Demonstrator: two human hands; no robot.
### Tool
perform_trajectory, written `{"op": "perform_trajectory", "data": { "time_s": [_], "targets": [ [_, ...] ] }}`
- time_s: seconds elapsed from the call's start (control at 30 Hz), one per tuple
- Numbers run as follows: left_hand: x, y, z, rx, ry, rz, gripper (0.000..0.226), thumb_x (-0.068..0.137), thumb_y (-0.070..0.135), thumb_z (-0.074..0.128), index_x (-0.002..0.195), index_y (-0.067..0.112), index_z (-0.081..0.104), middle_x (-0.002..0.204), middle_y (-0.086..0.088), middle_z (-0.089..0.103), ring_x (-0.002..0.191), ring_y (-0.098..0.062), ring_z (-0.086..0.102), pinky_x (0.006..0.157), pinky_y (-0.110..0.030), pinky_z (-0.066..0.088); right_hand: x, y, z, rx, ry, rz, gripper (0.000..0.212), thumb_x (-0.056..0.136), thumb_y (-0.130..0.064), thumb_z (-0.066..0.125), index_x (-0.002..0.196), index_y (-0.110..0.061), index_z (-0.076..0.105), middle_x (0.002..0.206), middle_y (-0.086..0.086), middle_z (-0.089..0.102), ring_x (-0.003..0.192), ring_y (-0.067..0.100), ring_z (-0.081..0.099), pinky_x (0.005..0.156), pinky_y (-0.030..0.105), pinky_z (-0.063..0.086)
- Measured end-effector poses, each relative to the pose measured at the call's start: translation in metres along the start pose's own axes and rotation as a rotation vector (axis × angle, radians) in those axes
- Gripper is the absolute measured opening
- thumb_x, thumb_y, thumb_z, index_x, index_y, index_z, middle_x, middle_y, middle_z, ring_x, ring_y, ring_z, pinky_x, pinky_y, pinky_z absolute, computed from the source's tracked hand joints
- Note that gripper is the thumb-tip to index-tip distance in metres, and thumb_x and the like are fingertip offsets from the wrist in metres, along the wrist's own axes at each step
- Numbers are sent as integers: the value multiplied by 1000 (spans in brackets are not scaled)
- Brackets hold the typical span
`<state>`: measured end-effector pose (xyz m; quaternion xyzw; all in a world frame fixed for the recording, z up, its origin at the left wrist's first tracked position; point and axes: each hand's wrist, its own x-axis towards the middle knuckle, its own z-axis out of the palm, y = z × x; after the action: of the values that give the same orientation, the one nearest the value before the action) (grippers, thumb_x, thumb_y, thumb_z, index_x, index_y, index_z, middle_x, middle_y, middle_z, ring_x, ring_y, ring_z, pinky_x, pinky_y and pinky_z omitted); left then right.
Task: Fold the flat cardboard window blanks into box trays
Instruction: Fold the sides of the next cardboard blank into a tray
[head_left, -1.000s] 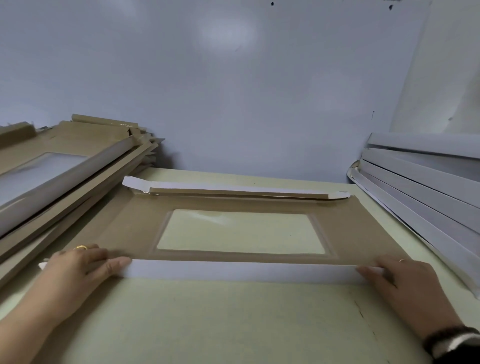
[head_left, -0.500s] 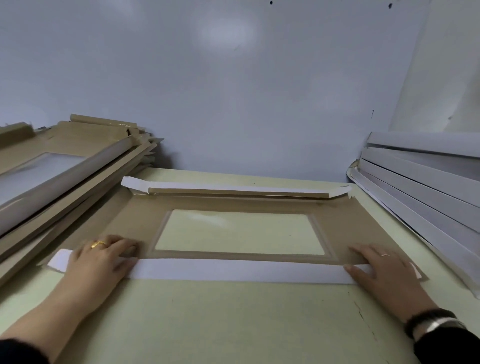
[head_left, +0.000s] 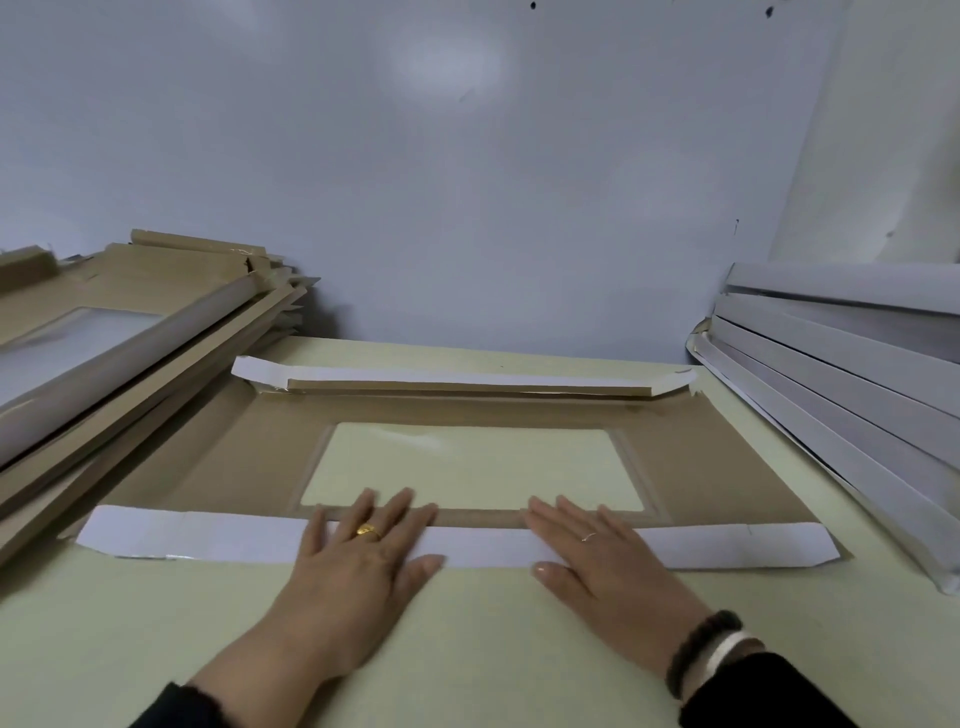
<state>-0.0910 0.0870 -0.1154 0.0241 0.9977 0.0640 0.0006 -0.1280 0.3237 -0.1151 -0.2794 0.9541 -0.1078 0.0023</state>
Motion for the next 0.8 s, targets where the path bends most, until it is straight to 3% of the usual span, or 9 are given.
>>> {"op": "perform_trajectory", "data": {
  "time_s": [0.3,0.4,0.47,0.5,0.57,0.67,0.73,0.8],
  "targets": [
    [-6,-73,-19,-43,-30,-394,57,90,64,13,143,46,5,155,16,-1,143,-14,-1,113,-43,8,-39,82,-18,-38,57,316,46,99,-41,21,144,-38,13,152,-20,7,140,-1,4,110,19,-2],
    [-6,-87,-23,-82,-16,-442,57,91,62,19,144,42,11,156,10,6,143,-17,3,112,-42,13,-48,88,-24,57,133,328,43,97,-33,40,139,-26,36,148,-9,31,136,7,25,111,21,13],
    [-5,-90,-23,-110,40,-428,56,91,60,25,143,40,18,155,5,12,143,-18,6,111,-41,13,-53,84,-30,167,258,315,21,88,-23,59,109,-26,62,118,-1,62,113,17,52,95,20,32],
    [-4,-90,-22,-131,88,-418,56,91,58,28,143,38,21,155,3,15,143,-18,6,111,-41,13,-55,80,-33,172,302,301,15,84,-19,65,89,-32,61,95,-4,66,95,19,58,82,20,36],
    [-4,-86,-23,-175,240,-401,54,91,50,39,141,31,30,154,-3,20,143,-21,6,111,-41,11,-57,78,-36,163,351,311,27,80,-16,68,67,-33,52,67,-4,58,73,18,54,65,23,35],
    [-4,-78,-24,-194,527,-293,47,83,24,65,127,11,54,139,-20,42,133,-40,31,103,-52,27,-56,73,-38,265,327,363,29,83,-15,65,59,-21,50,58,0,51,63,12,49,59,20,34],
    [-4,-65,-23,-160,563,-147,50,69,9,79,115,0,62,122,-28,54,109,-50,50,87,-56,43,-53,68,-37,368,340,376,29,83,-13,64,58,-16,52,54,0,48,59,9,48,56,15,33],
    [-5,-45,-21,-146,493,-6,55,64,8,83,115,3,63,118,-24,57,99,-45,57,82,-50,48,-47,56,-35,469,360,380,30,83,-12,65,55,-15,54,51,-2,47,54,3,47,53,15,33]
  ]
}}
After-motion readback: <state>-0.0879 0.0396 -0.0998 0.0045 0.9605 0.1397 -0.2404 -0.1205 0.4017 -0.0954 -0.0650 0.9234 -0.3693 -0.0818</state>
